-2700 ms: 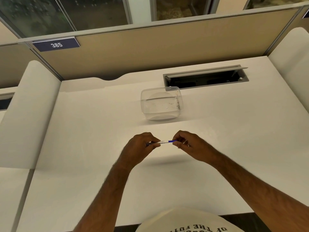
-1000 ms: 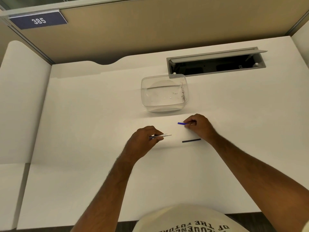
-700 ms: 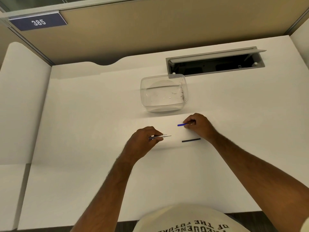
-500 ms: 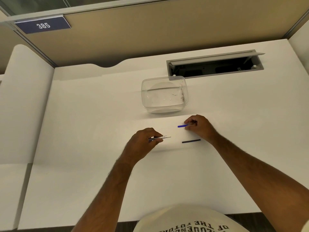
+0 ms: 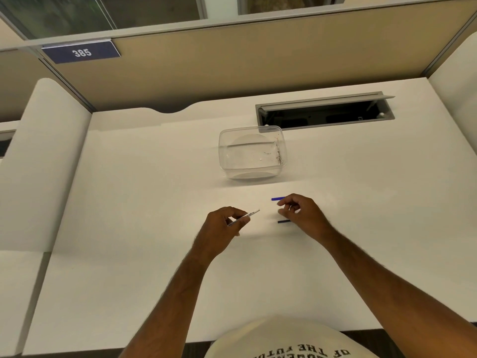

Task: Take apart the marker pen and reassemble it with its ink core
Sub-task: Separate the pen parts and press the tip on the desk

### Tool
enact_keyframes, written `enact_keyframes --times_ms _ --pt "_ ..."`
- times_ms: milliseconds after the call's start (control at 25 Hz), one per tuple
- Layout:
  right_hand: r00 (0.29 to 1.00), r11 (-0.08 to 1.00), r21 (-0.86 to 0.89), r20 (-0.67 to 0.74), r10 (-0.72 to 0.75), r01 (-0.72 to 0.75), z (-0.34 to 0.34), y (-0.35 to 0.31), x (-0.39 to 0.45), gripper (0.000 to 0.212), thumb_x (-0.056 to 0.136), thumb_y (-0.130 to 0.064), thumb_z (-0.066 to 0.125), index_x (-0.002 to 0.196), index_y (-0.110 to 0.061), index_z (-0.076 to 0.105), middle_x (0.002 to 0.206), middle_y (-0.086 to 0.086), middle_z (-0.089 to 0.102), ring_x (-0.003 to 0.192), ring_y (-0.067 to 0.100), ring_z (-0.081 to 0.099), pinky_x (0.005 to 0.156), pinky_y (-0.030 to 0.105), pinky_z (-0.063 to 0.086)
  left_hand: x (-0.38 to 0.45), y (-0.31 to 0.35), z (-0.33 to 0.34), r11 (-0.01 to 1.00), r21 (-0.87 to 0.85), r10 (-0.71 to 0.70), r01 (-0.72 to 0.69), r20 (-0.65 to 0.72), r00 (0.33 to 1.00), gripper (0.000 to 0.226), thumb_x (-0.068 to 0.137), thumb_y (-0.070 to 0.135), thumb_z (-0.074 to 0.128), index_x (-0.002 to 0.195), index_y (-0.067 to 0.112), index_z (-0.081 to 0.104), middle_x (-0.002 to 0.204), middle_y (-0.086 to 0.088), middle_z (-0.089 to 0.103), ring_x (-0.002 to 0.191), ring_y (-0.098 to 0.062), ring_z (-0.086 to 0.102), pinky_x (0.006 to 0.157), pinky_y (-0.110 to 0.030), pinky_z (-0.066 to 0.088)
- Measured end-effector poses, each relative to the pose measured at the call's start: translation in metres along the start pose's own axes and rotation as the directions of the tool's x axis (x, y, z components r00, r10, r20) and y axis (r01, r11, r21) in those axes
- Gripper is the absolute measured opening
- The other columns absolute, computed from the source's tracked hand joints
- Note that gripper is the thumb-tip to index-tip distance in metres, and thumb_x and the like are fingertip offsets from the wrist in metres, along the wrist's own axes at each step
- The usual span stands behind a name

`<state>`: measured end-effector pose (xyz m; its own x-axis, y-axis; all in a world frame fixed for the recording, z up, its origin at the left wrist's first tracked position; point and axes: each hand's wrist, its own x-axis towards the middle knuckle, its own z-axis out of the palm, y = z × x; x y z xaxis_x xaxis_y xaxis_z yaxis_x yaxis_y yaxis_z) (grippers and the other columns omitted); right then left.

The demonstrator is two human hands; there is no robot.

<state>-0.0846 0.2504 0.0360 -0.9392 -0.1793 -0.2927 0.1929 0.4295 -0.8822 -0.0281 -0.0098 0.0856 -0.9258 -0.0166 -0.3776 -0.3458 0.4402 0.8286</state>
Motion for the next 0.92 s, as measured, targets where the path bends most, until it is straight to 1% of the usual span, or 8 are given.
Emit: enact_keyframes --times_ms 160,240,320,440,560,600,760,920 --pt "0.999 0.999 0.05 0.051 -0.015 0.013 0.017 -0.012 -0.023 0.017 0.089 -0.008 0.077 0.099 -0.021 0.073 0.08 -0.007 0.064 0.071 0.005 0.058 0.075 0.014 0.049 -0.003 -0.002 0.012 0.973 -0.192 -0.125 0.132 0.05 0.991 0.013 0.097 0.029 0.07 0.099 0.021 0.08 0.085 0.0 0.08 0.072 -0.018 0.075 0.064 -0.03 0.056" --pt "0.997 0.997 0.075 0.082 -0.01 0.004 0.024 -0.019 -0.032 0.017 0.091 -0.009 0.076 0.103 -0.019 0.073 0.083 -0.007 0.064 0.074 0.006 0.058 0.076 0.015 0.048 -0.002 -0.001 0.016 0.949 -0.241 -0.189 0.202 0.077 0.979 0.018 0.1 0.024 0.065 0.105 0.013 0.078 0.094 -0.007 0.082 0.082 -0.024 0.077 0.072 -0.033 0.061" --pt "0.991 0.997 0.081 0.134 -0.001 -0.01 0.028 -0.027 -0.038 0.017 0.097 -0.008 0.068 0.112 -0.017 0.069 0.088 -0.006 0.067 0.078 0.008 0.063 0.072 0.013 0.048 -0.003 0.0 0.019 0.914 -0.324 -0.234 0.245 0.074 0.969 0.02 0.103 0.02 0.059 0.109 0.008 0.074 0.101 -0.011 0.081 0.087 -0.027 0.079 0.077 -0.031 0.063" --pt "0.959 0.993 0.078 0.277 0.069 -0.093 0.033 -0.034 -0.045 0.019 0.11 -0.02 0.045 0.121 -0.027 0.058 0.1 -0.001 0.077 0.083 0.011 0.071 0.067 0.022 0.05 -0.004 0.001 0.021 0.848 -0.457 -0.268 0.268 0.065 0.961 0.021 0.106 0.02 0.053 0.11 0.006 0.069 0.108 -0.013 0.08 0.094 -0.026 0.079 0.083 -0.034 0.062" --pt "0.946 0.967 0.2 0.311 0.093 -0.161 0.034 -0.04 -0.051 0.02 0.111 -0.03 0.044 0.128 -0.027 0.053 0.099 0.005 0.08 0.08 0.021 0.074 0.066 0.029 0.054 -0.005 0.003 0.021 0.782 -0.566 -0.253 0.261 0.095 0.963 0.022 0.108 0.022 0.049 0.113 0.004 0.06 0.115 -0.011 0.079 0.105 -0.03 0.076 0.092 -0.041 0.061" --pt "0.954 0.954 0.261 0.293 0.066 -0.146 0.033 -0.044 -0.053 0.02 0.11 -0.027 0.047 0.129 -0.023 0.054 0.098 0.007 0.08 0.078 0.024 0.074 0.064 0.03 0.054 -0.006 0.004 0.021 0.731 -0.634 -0.23 0.252 0.118 0.966 0.02 0.109 0.022 0.048 0.113 0.004 0.058 0.118 -0.012 0.078 0.108 -0.032 0.075 0.094 -0.044 0.06" --pt "0.991 0.904 0.42 0.131 0.026 -0.079 0.025 -0.061 -0.053 0.014 0.101 -0.003 0.062 0.114 -0.007 0.065 0.089 0.014 0.076 0.071 0.027 0.071 0.063 0.033 0.051 -0.012 0.005 0.018 0.401 -0.87 -0.163 0.288 0.242 0.957 0.014 0.106 0.015 0.052 0.111 0.004 0.059 0.131 -0.022 0.07 0.119 -0.041 0.069 0.094 -0.049 0.059" --pt "0.997 0.843 0.538 0.073 -0.005 -0.035 0.023 -0.069 -0.048 0.017 0.097 0.0 0.066 0.111 -0.007 0.073 0.09 0.018 0.077 0.076 0.027 0.07 0.064 0.03 0.054 -0.014 0.009 0.026 0.314 -0.899 -0.142 0.304 0.273 0.952 0.023 0.103 0.016 0.059 0.12 0.001 0.063 0.135 -0.024 0.066 0.125 -0.041 0.065 0.099 -0.048 0.058"
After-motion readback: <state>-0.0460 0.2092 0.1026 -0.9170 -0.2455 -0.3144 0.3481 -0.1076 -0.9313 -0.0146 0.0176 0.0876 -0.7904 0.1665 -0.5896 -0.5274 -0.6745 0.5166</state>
